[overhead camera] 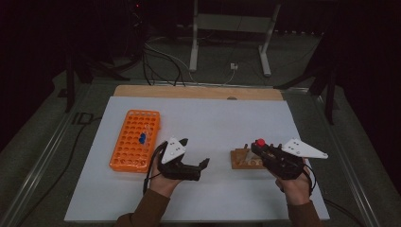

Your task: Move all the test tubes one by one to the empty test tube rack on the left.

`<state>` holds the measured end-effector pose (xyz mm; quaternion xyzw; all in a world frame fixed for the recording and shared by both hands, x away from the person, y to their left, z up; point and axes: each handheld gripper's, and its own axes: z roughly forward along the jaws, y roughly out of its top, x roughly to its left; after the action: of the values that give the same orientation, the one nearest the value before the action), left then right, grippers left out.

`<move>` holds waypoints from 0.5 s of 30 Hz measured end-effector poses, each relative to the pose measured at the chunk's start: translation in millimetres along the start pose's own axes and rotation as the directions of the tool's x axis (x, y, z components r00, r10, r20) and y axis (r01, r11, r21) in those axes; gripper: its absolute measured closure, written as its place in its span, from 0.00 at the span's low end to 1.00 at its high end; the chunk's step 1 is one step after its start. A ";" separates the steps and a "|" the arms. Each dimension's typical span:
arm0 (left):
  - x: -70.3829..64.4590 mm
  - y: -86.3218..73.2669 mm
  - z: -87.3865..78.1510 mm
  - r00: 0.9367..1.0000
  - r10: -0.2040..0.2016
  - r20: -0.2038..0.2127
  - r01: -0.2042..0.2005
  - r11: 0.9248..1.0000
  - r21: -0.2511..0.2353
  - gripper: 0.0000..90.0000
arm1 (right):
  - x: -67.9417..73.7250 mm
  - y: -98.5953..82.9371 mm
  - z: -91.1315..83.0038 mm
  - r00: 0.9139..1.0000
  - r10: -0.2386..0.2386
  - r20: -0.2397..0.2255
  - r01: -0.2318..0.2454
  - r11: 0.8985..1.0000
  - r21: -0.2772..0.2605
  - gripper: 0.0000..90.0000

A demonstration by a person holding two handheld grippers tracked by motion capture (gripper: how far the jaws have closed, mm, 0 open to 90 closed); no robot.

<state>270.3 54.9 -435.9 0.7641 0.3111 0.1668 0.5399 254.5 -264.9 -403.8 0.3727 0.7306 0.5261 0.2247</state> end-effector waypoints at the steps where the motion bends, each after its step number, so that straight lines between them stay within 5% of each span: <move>1: -2.8 1.1 3.6 1.000 0.002 0.012 -0.002 1.000 0.003 0.06 | 1.4 0.1 0.8 1.000 -0.002 -0.005 0.002 1.000 0.003 0.83; 15: -38.0 11.1 42.0 0.991 0.064 0.116 -0.068 0.997 0.034 0.08 | 17.5 -0.7 12.1 0.997 -0.028 -0.067 0.030 0.999 0.027 0.83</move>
<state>269.8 -2.7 -437.6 0.7925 0.2571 0.1344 0.5365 252.2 -244.1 -407.5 0.3475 0.7503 0.5247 0.2027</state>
